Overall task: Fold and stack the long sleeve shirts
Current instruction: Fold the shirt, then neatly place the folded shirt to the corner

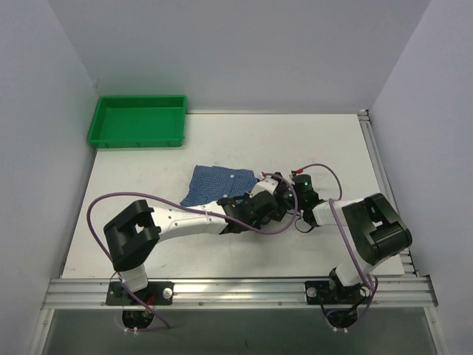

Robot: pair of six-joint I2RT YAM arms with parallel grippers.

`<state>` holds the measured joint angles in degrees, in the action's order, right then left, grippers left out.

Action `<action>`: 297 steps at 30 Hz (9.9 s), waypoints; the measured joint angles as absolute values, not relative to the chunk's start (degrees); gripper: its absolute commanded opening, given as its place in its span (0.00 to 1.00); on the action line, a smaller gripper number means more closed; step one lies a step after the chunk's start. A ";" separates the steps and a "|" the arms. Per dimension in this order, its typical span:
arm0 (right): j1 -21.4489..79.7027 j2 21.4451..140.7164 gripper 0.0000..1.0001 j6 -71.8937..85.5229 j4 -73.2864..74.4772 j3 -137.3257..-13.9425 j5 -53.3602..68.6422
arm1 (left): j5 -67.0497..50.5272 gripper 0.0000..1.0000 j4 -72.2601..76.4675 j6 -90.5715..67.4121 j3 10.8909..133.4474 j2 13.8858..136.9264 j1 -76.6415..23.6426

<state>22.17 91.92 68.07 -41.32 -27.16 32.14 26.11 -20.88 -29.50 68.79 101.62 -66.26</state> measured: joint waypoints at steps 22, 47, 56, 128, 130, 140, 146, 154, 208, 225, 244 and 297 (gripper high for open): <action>24.97 100.53 0.22 69.10 -46.70 -30.81 31.27 | 20.47 0.10 -17.06 -35.16 64.51 97.84 -66.02; 10.04 85.08 0.00 14.92 38.26 -74.46 5.67 | 6.63 0.86 -26.94 -27.00 54.35 69.01 -26.98; 12.84 93.12 0.00 2.26 65.01 -106.10 -30.92 | 2.92 0.86 -28.91 -23.75 49.82 63.57 -19.66; 44.27 82.32 0.47 33.93 15.00 -56.42 -0.43 | -12.67 0.54 -1.10 -48.84 57.67 102.94 -32.91; 43.09 82.67 0.47 33.32 15.18 -61.08 -2.39 | -13.06 0.53 0.43 -49.41 57.84 104.03 -32.91; 38.04 96.09 0.48 33.45 15.44 -73.25 -7.33 | -15.66 0.52 7.86 -52.64 58.26 108.92 -32.91; 37.04 103.57 0.47 33.45 15.53 -75.79 -6.37 | -17.61 0.37 11.07 -53.89 58.43 111.09 -32.91; 36.67 107.00 0.47 33.41 15.29 -78.30 -4.91 | -18.63 0.18 12.93 -54.24 58.41 112.62 -32.91; 36.73 111.15 0.12 27.88 15.66 -81.10 2.66 | -20.91 0.20 23.46 -49.08 53.65 113.06 -32.75; 23.86 77.52 0.50 27.55 17.78 -62.08 3.95 | -11.09 0.78 1.91 -43.81 48.14 88.58 -32.56; -4.97 67.44 0.52 37.08 8.10 -30.02 13.93 | -5.80 0.61 -0.36 -45.04 66.22 110.72 -41.52; -12.88 106.83 0.00 87.66 -40.60 -42.11 5.67 | -12.45 0.97 -25.91 -26.26 50.48 72.27 -1.37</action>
